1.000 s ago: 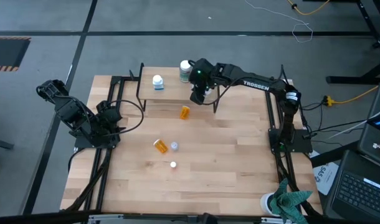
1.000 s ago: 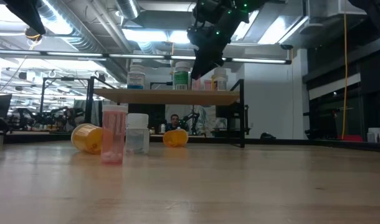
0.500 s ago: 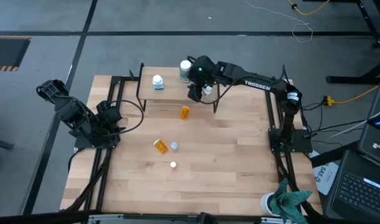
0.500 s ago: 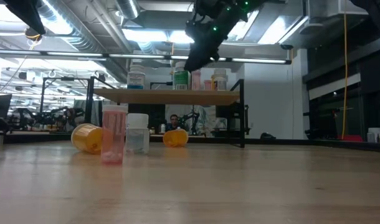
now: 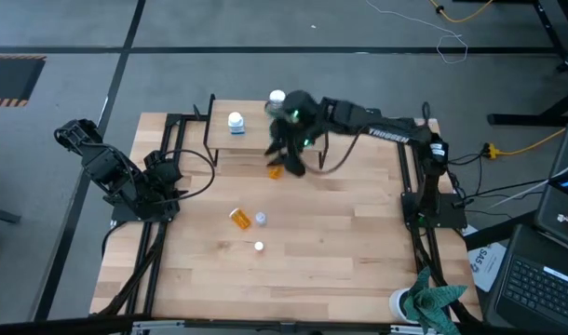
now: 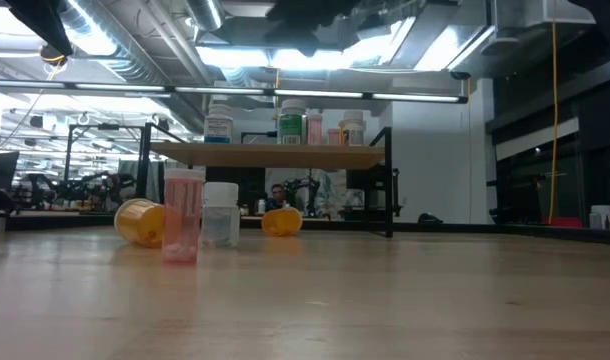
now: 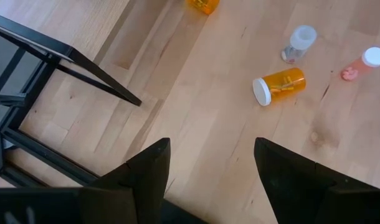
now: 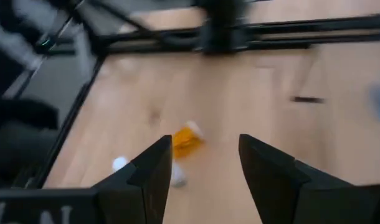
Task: Pick and place medicine bottles onto shelf by color
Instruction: Put the transparent pill bottle on the shelf
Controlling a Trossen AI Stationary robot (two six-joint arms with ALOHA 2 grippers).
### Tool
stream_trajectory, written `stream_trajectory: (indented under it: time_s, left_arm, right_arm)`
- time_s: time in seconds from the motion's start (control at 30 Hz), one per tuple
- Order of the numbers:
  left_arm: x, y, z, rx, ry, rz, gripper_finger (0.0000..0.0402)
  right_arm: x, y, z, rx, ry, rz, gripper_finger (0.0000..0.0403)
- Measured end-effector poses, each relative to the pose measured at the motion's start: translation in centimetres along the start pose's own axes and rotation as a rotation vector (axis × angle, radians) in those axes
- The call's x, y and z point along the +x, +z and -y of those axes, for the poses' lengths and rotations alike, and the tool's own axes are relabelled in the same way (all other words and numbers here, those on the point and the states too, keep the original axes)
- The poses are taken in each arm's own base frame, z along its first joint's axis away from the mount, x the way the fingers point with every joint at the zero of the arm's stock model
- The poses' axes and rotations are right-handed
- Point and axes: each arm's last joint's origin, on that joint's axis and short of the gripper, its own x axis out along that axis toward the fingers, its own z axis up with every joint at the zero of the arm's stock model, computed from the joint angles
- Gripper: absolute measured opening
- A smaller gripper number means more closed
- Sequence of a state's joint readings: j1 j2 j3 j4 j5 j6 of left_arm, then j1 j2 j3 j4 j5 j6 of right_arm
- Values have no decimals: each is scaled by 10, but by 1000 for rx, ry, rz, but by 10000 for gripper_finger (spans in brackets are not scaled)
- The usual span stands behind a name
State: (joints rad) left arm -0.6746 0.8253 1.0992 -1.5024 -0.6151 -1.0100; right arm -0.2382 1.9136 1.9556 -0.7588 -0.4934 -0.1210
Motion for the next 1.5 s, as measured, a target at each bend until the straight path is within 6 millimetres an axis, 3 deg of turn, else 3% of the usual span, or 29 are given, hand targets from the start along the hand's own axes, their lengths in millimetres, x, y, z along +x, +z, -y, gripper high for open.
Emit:
stream_trajectory:
  time_s: [0.1, 0.3, 0.43, 0.6, 0.77, 1.27, 1.5]
  left_arm:
    - [0, 0, 0, 0, 0, 0, 228]
    - [0, 0, 0, 0, 1, 2, 228]
    - [0, 0, 0, 0, 1, 1, 228]
    - [0, 0, 0, 0, 1, 1, 228]
    - [0, 0, 0, -1, 1, 1, 228]
    - [0, 0, 0, 0, 1, 1, 228]
    - [0, 0, 0, 0, 1, 1, 228]
  right_arm:
    - [33, -7, -23, -48, 12, -78, 188]
    - [110, -37, -54, -93, -197, -268, 188]
    - [144, -57, -73, -124, -216, -352, 188]
    - [163, -67, -96, -148, -180, -375, 188]
    - [178, -75, -104, -188, -162, -385, 188]
    - [182, -76, -102, -198, -161, -379, 189]
    - [180, -75, -90, -125, -187, -370, 189]
